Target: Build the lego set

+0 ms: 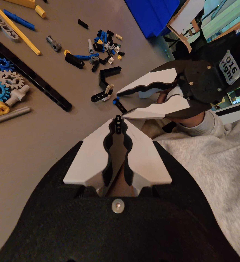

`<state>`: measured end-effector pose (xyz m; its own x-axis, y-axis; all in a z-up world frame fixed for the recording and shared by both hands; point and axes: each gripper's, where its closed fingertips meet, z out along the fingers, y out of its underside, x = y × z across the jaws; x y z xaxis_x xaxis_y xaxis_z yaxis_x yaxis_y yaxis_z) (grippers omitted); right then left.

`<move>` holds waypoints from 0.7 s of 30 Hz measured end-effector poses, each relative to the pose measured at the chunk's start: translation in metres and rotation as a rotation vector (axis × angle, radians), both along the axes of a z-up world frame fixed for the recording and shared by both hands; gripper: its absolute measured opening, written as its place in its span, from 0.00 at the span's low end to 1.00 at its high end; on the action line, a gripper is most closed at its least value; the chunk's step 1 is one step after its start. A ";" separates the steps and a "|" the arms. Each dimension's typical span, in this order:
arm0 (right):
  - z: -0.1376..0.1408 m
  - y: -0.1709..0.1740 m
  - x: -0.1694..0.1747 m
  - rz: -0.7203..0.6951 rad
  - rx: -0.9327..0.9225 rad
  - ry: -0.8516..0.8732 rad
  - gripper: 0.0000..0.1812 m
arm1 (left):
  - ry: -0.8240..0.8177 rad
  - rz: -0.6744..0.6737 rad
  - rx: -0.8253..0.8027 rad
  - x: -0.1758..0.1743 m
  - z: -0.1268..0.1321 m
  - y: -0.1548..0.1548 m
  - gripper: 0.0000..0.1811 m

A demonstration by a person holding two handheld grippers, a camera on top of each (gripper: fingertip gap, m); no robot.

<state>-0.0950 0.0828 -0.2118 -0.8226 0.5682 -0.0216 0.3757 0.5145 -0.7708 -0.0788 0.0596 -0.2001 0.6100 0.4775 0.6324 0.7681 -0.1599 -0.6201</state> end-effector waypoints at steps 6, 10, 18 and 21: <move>0.000 0.005 -0.001 -0.003 0.007 0.000 0.10 | 0.002 0.001 0.005 0.000 0.000 0.000 0.04; -0.001 0.001 0.001 0.017 0.005 0.016 0.02 | 0.005 0.005 0.008 -0.001 0.001 0.001 0.04; 0.025 0.002 -0.003 0.010 -0.052 0.150 0.01 | -0.073 0.070 0.244 -0.009 0.026 -0.001 0.04; 0.048 -0.002 -0.005 0.003 -0.148 0.236 0.01 | -0.129 0.124 0.468 -0.014 0.050 0.000 0.04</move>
